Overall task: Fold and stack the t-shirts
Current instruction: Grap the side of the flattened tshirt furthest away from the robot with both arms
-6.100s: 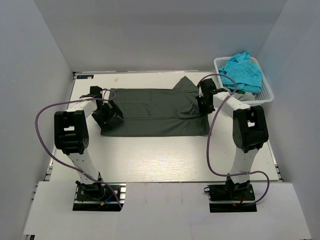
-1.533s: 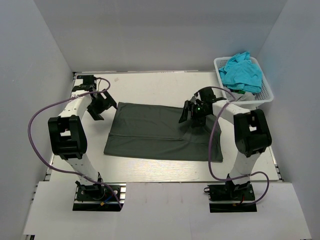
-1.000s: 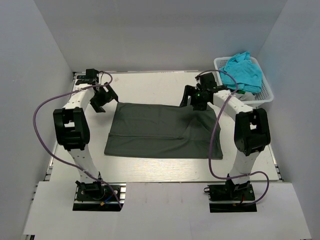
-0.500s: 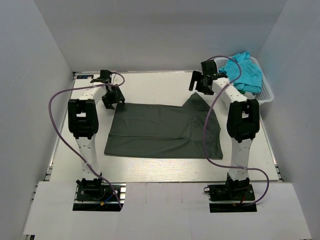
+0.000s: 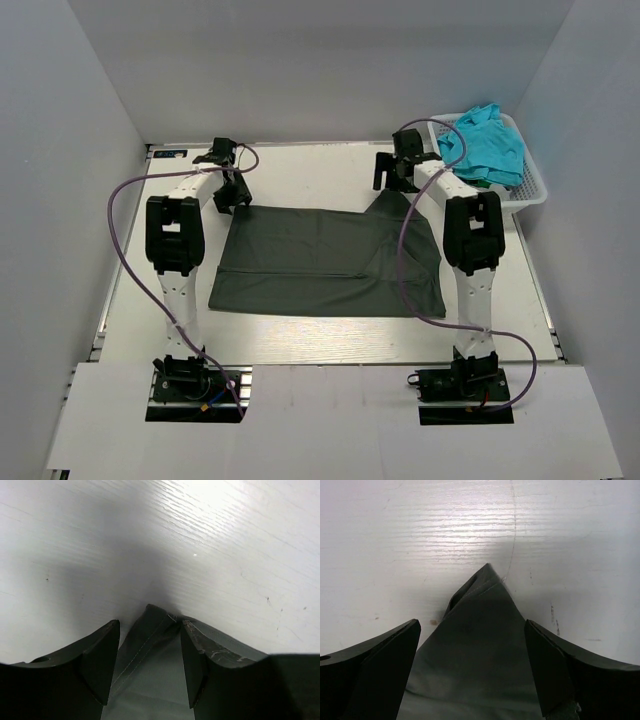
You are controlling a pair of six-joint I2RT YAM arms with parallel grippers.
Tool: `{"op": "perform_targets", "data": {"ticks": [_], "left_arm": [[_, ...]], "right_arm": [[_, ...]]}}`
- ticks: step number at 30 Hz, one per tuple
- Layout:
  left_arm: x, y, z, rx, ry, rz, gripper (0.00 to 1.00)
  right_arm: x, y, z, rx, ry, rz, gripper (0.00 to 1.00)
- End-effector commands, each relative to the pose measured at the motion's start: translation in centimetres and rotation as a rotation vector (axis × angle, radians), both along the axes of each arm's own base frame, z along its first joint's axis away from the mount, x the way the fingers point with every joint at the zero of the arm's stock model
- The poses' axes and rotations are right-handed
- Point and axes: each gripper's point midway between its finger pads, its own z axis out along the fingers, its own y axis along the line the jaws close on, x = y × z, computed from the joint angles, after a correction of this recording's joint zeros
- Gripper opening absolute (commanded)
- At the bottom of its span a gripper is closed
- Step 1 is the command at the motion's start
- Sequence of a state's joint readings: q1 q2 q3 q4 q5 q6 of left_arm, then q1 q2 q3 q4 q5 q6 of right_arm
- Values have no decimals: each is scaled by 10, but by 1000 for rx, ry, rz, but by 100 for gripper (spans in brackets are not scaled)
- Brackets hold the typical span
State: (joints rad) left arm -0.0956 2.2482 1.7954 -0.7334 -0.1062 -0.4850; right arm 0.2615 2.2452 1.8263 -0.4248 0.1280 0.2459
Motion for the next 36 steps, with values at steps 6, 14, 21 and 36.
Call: {"op": "perform_targets", "data": {"ticks": [6, 14, 21, 36], "left_arm": [[-3, 19, -9, 71, 31, 74, 62], [-3, 7, -20, 12, 67, 56, 58], [-19, -5, -36, -52, 116, 29, 8], [10, 0, 41, -26, -87, 16, 0]], "right_arm": [[28, 4, -7, -4, -55, -12, 90], [29, -2, -27, -70, -26, -14, 90], [23, 4, -37, -67, -5, 24, 78], [34, 12, 43, -45, -236, 65, 0]]}}
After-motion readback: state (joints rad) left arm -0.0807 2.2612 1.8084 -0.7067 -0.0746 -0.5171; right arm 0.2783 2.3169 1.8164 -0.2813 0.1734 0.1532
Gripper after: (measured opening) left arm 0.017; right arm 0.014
